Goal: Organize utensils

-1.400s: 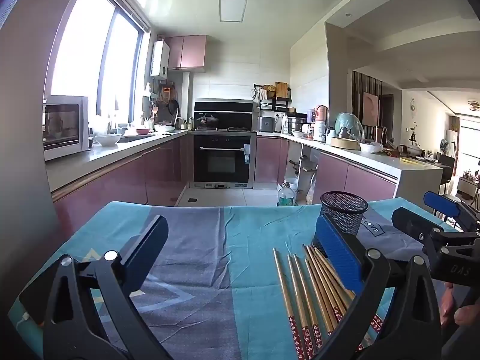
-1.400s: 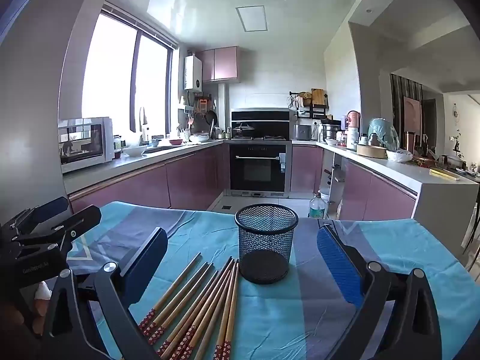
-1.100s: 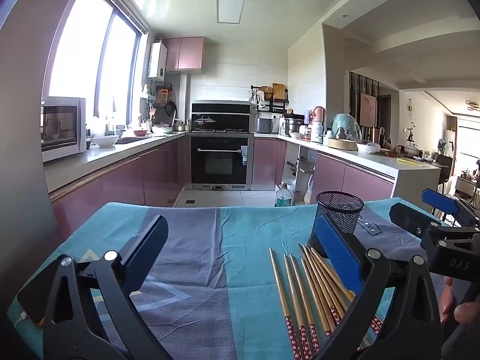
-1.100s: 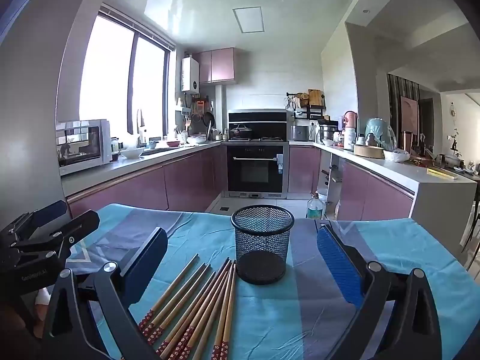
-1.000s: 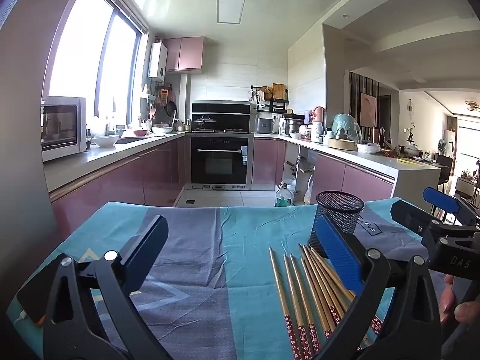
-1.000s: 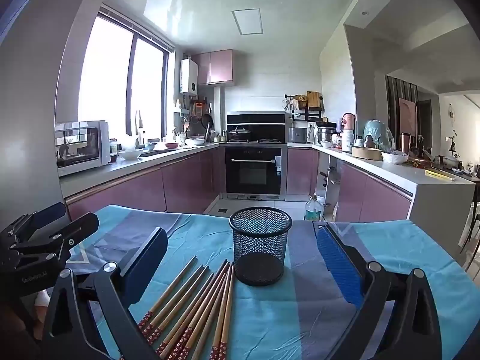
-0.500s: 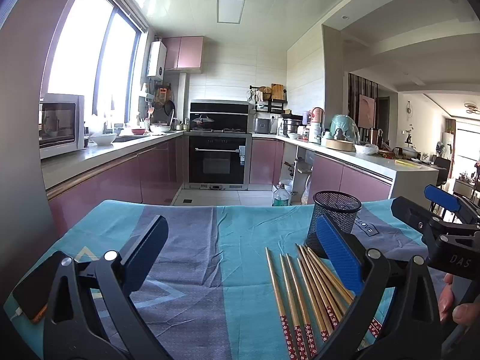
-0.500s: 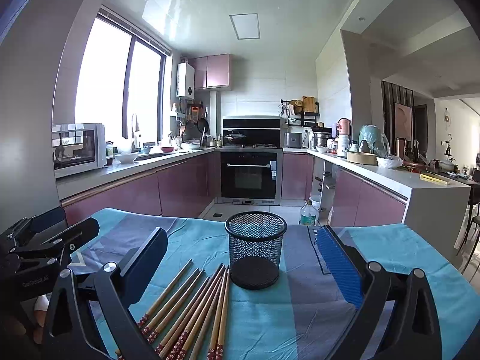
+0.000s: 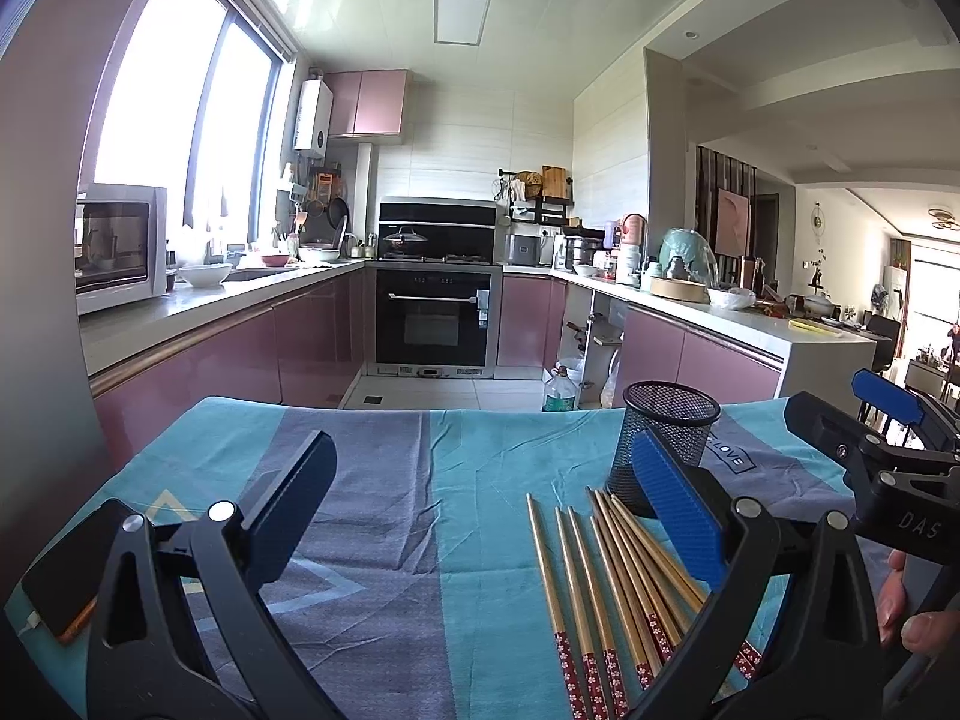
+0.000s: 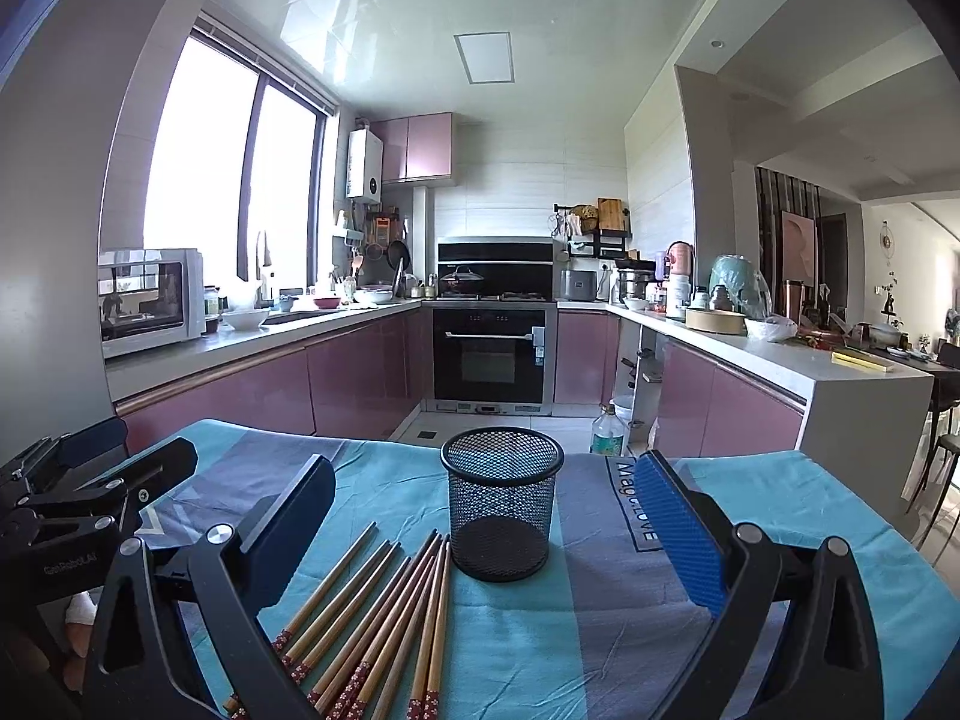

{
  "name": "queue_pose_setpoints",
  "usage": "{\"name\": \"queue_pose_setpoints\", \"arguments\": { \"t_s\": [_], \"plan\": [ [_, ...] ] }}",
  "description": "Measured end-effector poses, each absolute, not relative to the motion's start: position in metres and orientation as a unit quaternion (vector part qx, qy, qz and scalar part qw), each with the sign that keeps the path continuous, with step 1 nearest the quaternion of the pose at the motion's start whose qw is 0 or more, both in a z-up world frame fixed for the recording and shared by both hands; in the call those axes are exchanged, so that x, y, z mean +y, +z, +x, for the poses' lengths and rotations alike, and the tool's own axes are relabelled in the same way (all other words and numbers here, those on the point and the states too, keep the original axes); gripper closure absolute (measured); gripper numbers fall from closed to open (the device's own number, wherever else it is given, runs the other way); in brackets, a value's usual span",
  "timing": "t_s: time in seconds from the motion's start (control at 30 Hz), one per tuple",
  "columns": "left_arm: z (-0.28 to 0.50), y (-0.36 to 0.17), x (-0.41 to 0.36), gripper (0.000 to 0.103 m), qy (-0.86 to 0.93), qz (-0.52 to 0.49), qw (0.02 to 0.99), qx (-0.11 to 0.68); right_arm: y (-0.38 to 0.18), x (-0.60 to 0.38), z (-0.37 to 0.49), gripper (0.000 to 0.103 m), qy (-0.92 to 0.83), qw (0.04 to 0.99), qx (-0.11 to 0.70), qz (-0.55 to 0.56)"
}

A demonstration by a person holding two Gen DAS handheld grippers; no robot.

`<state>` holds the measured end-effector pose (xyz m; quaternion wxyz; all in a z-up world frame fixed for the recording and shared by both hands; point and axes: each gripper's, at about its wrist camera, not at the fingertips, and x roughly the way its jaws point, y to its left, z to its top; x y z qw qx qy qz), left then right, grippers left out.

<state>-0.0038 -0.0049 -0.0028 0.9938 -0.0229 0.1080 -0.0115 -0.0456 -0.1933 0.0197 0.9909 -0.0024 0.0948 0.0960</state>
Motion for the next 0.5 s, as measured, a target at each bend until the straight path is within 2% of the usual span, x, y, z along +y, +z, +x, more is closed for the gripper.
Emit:
{"name": "queue_pose_setpoints", "arguments": {
  "t_s": [0.5],
  "plan": [
    [-0.0038,-0.0024,-0.0057,0.006,-0.012,-0.023,0.994,0.108,0.0220,-0.1983,-0.0486,0.006,0.091,0.992,0.091,0.002]
  ]
}}
